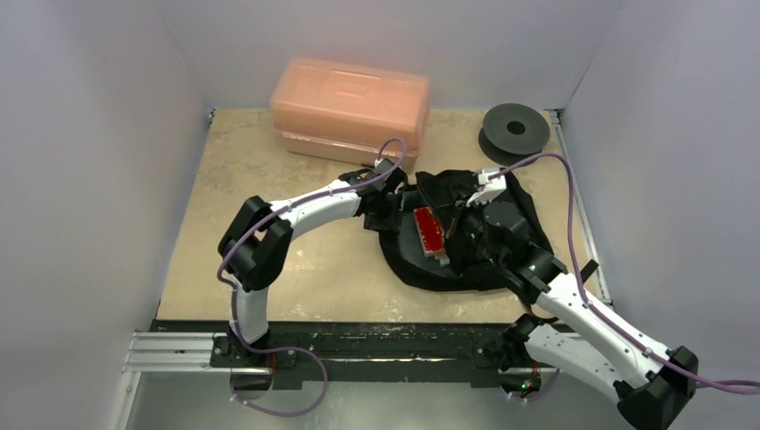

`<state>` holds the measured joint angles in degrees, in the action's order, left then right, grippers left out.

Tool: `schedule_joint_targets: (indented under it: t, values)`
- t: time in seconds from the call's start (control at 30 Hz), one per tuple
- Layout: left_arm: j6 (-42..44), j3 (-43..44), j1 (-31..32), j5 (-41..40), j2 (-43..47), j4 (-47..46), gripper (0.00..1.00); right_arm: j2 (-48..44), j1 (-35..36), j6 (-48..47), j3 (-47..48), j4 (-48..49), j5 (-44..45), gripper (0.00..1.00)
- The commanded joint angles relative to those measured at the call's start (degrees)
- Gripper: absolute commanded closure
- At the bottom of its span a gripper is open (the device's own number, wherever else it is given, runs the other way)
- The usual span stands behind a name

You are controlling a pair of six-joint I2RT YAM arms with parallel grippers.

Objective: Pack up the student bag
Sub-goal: Place the book in the student bag.

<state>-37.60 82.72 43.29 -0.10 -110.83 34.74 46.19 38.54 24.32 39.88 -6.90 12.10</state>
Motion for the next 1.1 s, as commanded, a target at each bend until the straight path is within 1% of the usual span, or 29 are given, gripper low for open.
schedule_joint_targets:
  t: [0.0,0.03,0.07,0.1,0.17,0.23,0.27,0.3,0.33,0.4,0.43,0.47,0.5,0.57,0.63,0.7,0.77,0.83,0.93,0.97,1.07]
  values:
    - [2.22,-2.18,-0.47,1.00,6.24,-2.57,0.69,3.09,0.04,-4.39,1.87,-2.38,-4.37,1.00]
    - [2.17,-3.79,-0.48,2.17,8.28,-4.61,0.82,4.28,0.07,-4.98,2.31,-2.49,-5.55,1.00]
    - [1.94,-5.97,-0.52,3.18,10.52,-6.78,0.92,5.57,0.04,-5.47,2.88,-2.55,-6.92,1.00]
    - [1.73,-8.08,-0.54,4.38,12.46,-8.91,1.00,6.90,0.08,-5.95,3.58,-2.37,-8.32,1.00]
    - [0.79,-12.56,-0.63,6.67,16.47,-12.71,1.00,9.96,0.08,-5.64,4.97,-1.19,-11.70,1.00]
    - [-0.58,-18.55,-0.64,8.24,20.75,-17.93,1.00,13.87,0.05,-5.64,6.72,0.49,-17.23,1.00]
    - [-1.21,-22.17,-0.66,8.63,22.93,-21.54,1.00,16.17,0.16,-3.21,7.76,1.59,-19.79,1.00]
    - [-1.92,-25.94,-0.66,8.55,25.38,-24.95,1.00,18.93,0.20,-3.21,8.64,2.79,-22.69,1.00]
    - [-2.35,-29.96,-0.62,8.12,27.79,-28.99,1.00,21.83,0.21,0.59,9.63,4.24,-25.44,0.99]
    - [-2.96,-36.26,-0.65,6.31,31.71,-34.71,1.00,29.25,1.08,4.87,11.55,6.61,-31.74,0.91]
    - [-2.96,-38.65,-0.74,4.90,32.93,-36.05,1.00,32.68,2.20,5.35,13.10,8.05,-34.56,0.85]
    - [-2.67,-39.40,-0.74,4.02,33.84,-36.12,1.00,35.77,3.47,4.76,15.17,7.36,-36.36,0.81]
    - [-2.32,-40.42,-0.81,3.66,34.45,-35.96,1.00,38.09,4.92,3.65,17.11,4.19,-36.25,0.76]
    - [-1.88,-41.39,-1.05,3.16,35.46,-35.39,1.00,39.32,6.82,1.56,18.52,-0.13,-32.42,0.66]
    - [-1.98,-42.90,-1.53,2.43,36.90,-35.56,1.00,36.87,6.94,0.36,16.60,-1.81,-29.72,0.53]
    - [-2.05,-44.70,-2.37,1.96,38.93,-35.90,1.00,33.05,6.72,-1.47,14.58,-4.25,-25.60,0.39]
    - [-2.12,-46.29,-3.59,2.21,40.54,-36.17,1.00,29.74,6.68,-3.25,13.35,-7.40,-21.89,0.29]
    - [-2.27,-47.27,-5.00,3.38,41.45,-35.75,1.00,27.33,6.71,-4.26,12.65,-11.23,-19.10,0.24]
    - [-2.30,-48.92,-6.26,3.87,42.93,-35.61,1.00,24.08,6.64,-4.22,11.41,-15.54,-15.89,0.23]
    - [-2.30,-49.49,-6.72,4.24,43.31,-36.01,1.00,22.81,6.59,-0.17,11.24,-17.84,-13.23,0.21]
    - [-1.64,-49.75,-8.05,7.25,43.40,-36.19,1.00,20.23,6.05,6.82,11.17,-25.37,-7.85,0.21]
